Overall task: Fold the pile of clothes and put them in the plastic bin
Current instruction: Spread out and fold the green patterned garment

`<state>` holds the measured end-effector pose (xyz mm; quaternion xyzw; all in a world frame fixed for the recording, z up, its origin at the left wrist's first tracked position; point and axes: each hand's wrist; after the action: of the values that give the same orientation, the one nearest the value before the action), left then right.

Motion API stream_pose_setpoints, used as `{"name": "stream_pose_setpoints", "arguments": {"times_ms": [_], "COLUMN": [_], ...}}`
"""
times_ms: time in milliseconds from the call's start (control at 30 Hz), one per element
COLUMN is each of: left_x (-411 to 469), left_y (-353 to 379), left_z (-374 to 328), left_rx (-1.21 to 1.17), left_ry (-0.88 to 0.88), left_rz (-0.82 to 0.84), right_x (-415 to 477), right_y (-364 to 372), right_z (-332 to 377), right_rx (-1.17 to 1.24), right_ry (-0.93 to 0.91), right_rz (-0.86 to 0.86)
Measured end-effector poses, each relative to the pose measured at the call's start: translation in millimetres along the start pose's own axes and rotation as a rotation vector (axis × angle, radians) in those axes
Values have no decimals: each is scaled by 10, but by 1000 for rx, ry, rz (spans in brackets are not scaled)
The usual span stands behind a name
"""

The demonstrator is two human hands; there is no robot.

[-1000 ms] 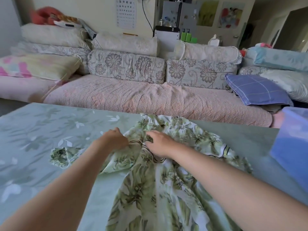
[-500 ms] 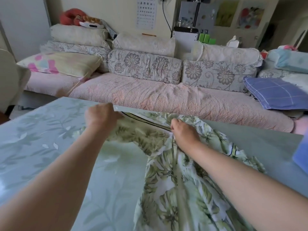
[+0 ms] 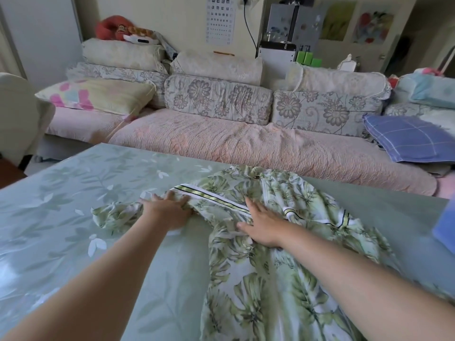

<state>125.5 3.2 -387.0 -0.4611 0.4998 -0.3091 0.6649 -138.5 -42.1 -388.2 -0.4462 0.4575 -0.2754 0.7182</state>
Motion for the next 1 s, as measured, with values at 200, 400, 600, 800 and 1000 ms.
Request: {"name": "stream_pose_setpoints", "arguments": {"times_ms": [200, 400, 600, 800, 1000], "left_x": [-420, -1211, -1804, -2023, -2331], "left_y": [-204, -269, -19, 369, 129], "left_z": [-292, -812, -774, -715, -842], "left_rx": [109, -62, -162, -791, -1408], "left_ry": [184, 263, 132, 265, 305], "left_rz": [-199, -70, 238, 145, -28], "right_x": [-403, -1154, -1904, -2254, -2256], "right_y": [-55, -23, 140, 451, 326], "right_z": [-5, 135, 229, 128, 105], "right_rx": [40, 120, 192, -233, 396], "right_ry": [-94, -278, -334, -188, -147], "right_rz": [-121, -266, -19, 44, -224]}}
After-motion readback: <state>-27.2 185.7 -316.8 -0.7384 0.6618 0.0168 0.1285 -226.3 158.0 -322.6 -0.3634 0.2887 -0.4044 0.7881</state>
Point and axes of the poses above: each hand's wrist, its own x-axis towards the middle knuckle, its own y-axis out of the palm, z = x × y, and after that the axes turned 9 degrees about z, right-handed
